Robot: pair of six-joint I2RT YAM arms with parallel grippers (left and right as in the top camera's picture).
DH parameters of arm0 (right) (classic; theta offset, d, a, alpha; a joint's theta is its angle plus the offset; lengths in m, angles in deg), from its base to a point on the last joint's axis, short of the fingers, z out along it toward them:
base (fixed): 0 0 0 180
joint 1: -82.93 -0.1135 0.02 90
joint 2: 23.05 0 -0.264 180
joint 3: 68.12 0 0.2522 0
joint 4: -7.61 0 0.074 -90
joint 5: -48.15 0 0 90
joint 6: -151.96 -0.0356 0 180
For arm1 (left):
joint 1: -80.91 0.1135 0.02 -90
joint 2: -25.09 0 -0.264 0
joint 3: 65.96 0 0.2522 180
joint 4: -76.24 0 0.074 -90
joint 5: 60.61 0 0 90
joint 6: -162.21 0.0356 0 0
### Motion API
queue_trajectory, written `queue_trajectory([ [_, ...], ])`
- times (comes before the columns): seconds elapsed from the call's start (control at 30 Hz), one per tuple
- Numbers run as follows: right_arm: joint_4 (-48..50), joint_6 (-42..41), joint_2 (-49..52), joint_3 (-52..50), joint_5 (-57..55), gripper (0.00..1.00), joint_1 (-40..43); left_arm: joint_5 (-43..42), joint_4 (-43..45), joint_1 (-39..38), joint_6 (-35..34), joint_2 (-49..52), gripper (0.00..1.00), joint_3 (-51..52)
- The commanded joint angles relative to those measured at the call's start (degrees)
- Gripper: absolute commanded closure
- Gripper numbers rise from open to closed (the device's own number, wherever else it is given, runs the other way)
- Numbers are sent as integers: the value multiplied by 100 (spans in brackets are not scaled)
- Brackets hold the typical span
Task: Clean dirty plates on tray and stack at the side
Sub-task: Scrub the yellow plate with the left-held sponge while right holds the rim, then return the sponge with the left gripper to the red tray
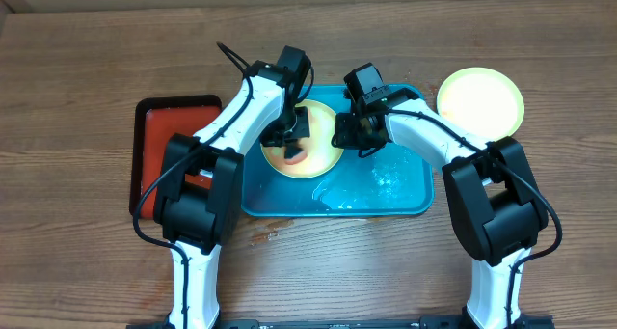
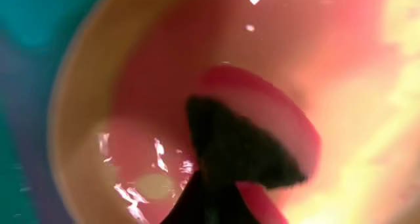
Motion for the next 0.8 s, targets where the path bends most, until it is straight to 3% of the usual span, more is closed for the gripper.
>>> queue_trajectory([
  [0.0,0,13,11,-24,-101,90,44,1335,-262,66,79,31,96,48],
  [0.17,22,11,11,-24,-101,90,44,1996,-614,120,46,31,96,-317],
  [0.5,20,11,11,-24,-192,90,44,1390,-1314,251,-83,28,96,-1676],
  [0.77,20,11,11,-26,-208,90,44,1384,-2127,1274,-533,28,96,-2269],
])
